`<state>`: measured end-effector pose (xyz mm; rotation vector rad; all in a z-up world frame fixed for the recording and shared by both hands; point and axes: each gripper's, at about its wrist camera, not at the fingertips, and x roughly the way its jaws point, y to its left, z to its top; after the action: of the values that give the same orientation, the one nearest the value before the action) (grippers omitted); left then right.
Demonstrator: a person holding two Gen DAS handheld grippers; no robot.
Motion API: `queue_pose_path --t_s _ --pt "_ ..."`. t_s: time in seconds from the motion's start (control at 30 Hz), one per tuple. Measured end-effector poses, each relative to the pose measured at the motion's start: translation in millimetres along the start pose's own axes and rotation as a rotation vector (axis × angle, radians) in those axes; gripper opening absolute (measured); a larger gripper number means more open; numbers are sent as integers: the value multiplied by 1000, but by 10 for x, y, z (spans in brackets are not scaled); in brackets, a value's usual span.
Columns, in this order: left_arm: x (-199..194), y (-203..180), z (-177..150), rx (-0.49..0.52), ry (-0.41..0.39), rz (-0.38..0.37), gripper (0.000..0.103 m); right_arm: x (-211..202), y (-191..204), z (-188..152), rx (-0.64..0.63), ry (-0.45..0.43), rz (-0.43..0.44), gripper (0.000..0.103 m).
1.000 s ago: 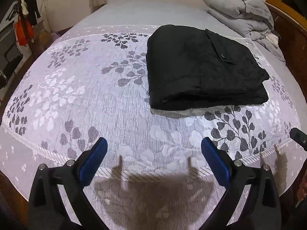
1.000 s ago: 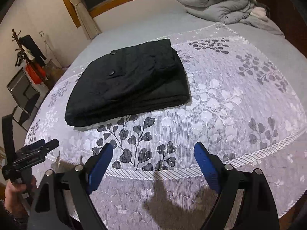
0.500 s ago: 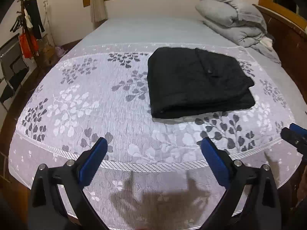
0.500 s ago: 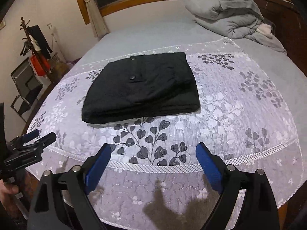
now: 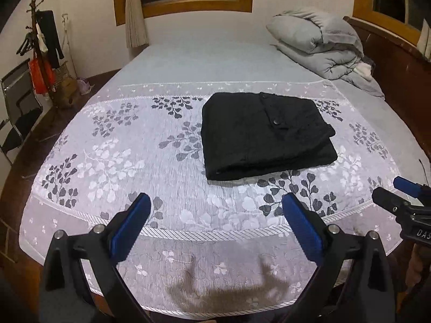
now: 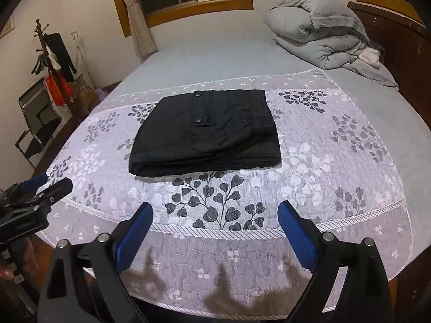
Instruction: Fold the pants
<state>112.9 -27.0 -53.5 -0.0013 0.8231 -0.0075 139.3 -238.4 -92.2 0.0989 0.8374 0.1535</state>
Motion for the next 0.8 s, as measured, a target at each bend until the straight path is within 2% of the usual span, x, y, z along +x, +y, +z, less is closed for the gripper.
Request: queue_pose_path --t_s 0.4,0.8 --pt "-270 -72 5 4 -37 -29 98 -229 119 15 -19 -24 -28 95" --pt "-358 -88 -8 15 -44 -29 98 -319 167 4 -36 -40 -24 96"
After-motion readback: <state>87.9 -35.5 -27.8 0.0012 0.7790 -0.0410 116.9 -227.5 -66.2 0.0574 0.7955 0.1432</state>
